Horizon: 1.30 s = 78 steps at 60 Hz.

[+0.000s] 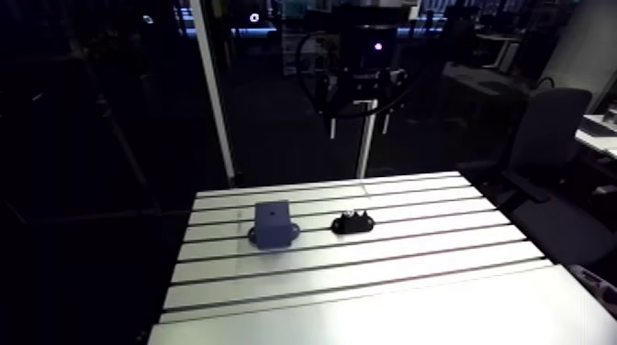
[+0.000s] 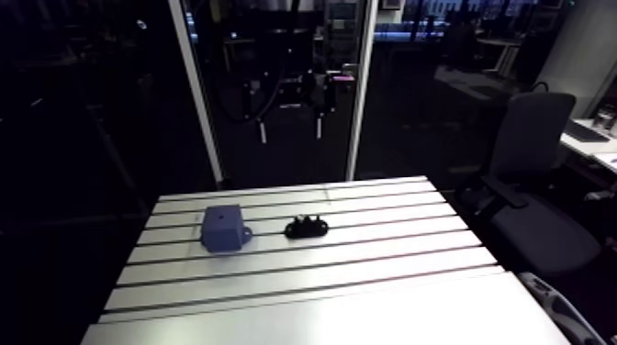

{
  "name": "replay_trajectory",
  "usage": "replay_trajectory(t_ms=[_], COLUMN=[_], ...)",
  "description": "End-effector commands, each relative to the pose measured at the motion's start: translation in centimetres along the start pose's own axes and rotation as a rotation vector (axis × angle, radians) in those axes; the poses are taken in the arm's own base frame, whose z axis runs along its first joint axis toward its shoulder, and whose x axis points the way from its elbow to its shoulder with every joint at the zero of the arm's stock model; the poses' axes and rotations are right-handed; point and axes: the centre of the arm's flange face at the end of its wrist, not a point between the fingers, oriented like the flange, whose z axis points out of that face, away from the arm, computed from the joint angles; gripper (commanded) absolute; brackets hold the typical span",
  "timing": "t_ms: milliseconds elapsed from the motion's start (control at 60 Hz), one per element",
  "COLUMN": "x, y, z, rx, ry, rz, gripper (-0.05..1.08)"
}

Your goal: Pick up the M10 bolt and insert it into the hole until fully seated.

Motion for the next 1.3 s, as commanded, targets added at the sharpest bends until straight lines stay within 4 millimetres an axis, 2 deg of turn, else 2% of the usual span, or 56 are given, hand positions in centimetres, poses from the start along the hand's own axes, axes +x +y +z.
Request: replay_trajectory(t_ms=[17, 250, 467, 867, 1300], x=[0.3, 0.8, 1.3, 2.7, 2.9], y=[0.9, 1.3, 1.3, 1.6, 1.8], z=[3.2, 5.9, 6.9, 10.9, 12.8], rx=[0.016, 0.028, 0.026, 0.051, 0.035], ry=[-0.026, -0.057, -0.027, -0.019, -0.04], rz=[0.016, 0.023, 0.026, 0.044, 0.058], gripper=[0.01, 0.01, 0.01, 0.01, 0.01])
